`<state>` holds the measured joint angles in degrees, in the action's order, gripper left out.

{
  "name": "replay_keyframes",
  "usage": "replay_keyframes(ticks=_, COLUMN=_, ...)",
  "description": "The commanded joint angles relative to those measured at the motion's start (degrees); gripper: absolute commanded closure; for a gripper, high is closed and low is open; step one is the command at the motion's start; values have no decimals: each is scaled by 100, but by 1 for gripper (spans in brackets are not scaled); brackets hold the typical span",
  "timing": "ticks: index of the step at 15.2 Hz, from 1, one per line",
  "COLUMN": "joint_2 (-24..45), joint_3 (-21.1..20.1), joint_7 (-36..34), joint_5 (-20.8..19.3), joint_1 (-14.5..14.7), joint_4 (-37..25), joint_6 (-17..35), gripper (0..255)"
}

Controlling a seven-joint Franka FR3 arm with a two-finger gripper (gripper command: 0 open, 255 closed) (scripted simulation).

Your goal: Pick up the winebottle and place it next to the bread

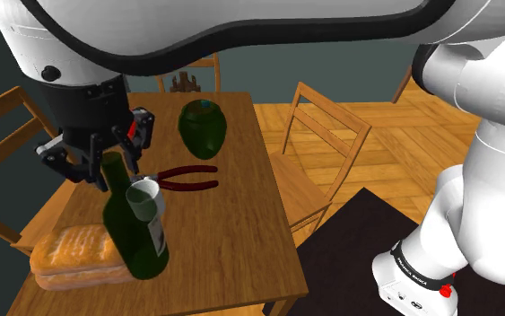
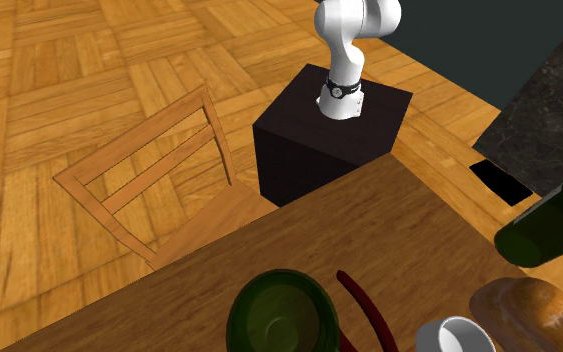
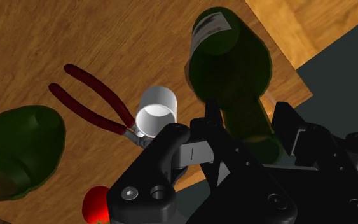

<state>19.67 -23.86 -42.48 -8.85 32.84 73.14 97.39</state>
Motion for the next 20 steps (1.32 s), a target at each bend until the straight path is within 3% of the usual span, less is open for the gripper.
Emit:
replay_keyframes(ticks=1, joint_2=-42, joint_3=2, joint_7=0, joint_5=16, joint_1=-30, joint_4=218, joint_6=184, gripper=255)
replay_keyframes(ticks=20, joint_2=-88, joint_3=47, joint_7=-67, joint_5=-2, joint_1=-154, joint_4=1755, joint_6=1671, gripper=255)
